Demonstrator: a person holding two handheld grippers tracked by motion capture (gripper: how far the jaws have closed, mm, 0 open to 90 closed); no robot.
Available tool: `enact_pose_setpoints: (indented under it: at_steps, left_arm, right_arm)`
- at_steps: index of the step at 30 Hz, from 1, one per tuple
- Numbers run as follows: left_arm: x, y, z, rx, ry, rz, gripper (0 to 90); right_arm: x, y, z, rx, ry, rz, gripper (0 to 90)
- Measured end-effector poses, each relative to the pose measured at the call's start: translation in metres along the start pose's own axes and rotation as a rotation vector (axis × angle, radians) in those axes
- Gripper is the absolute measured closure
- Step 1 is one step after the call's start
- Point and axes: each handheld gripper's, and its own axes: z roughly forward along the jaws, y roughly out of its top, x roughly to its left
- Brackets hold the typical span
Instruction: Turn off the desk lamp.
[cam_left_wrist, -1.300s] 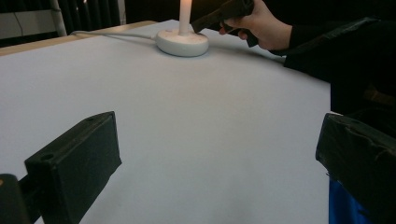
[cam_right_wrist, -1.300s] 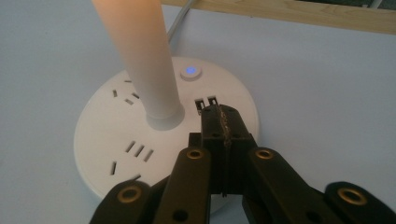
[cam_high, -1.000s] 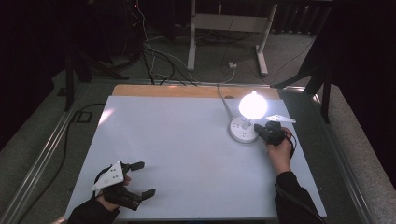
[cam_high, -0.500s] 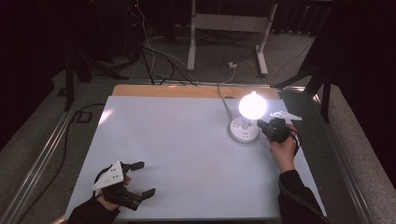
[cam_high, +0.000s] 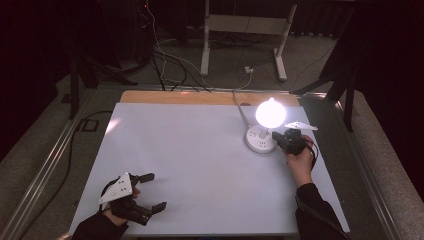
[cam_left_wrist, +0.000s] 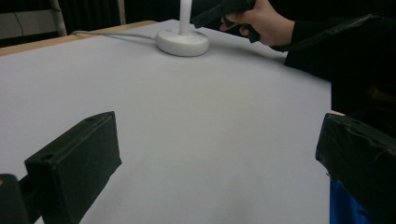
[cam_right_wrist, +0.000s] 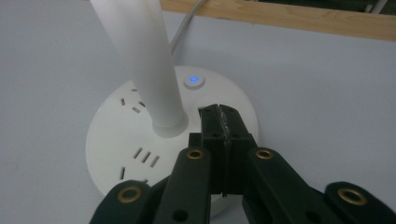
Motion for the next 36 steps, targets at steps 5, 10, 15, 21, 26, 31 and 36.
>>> enact_pose_setpoints:
  at_steps: [5, 10, 15, 21, 26, 31, 36]
  left_arm:
    - [0.000, 0.000, 0.000, -0.001, -0.001, -0.001, 0.5]
    - [0.000, 0.000, 0.000, -0.001, -0.001, 0.000, 0.5]
    - [0.000, 0.000, 0.000, 0.001, -0.002, 0.000, 0.5]
    - [0.000, 0.000, 0.000, -0.004, 0.000, -0.003, 0.5]
    - [0.000, 0.000, 0.000, -0.002, 0.001, -0.004, 0.5]
    - [0.000, 0.000, 0.000, 0.002, 0.003, 0.000, 0.5]
    - [0.001, -0.001, 0.000, -0.001, 0.003, -0.003, 0.5]
  right_arm:
    - [-0.001, -0.002, 0.002, 0.009, 0.004, 0.002, 89.9]
    - [-0.001, -0.004, 0.004, 0.016, 0.004, 0.000, 89.9]
    - [-0.001, -0.005, 0.005, 0.013, 0.010, -0.004, 90.0]
    - [0.003, -0.003, 0.006, 0.023, 0.019, -0.032, 90.0]
    - [-0.003, -0.001, -0.004, -0.011, -0.004, -0.015, 90.0]
    - [-0.003, -0.005, 0.000, -0.002, -0.014, -0.018, 90.0]
    - [-0.001, -0.006, 0.004, 0.003, -0.021, -0.029, 90.0]
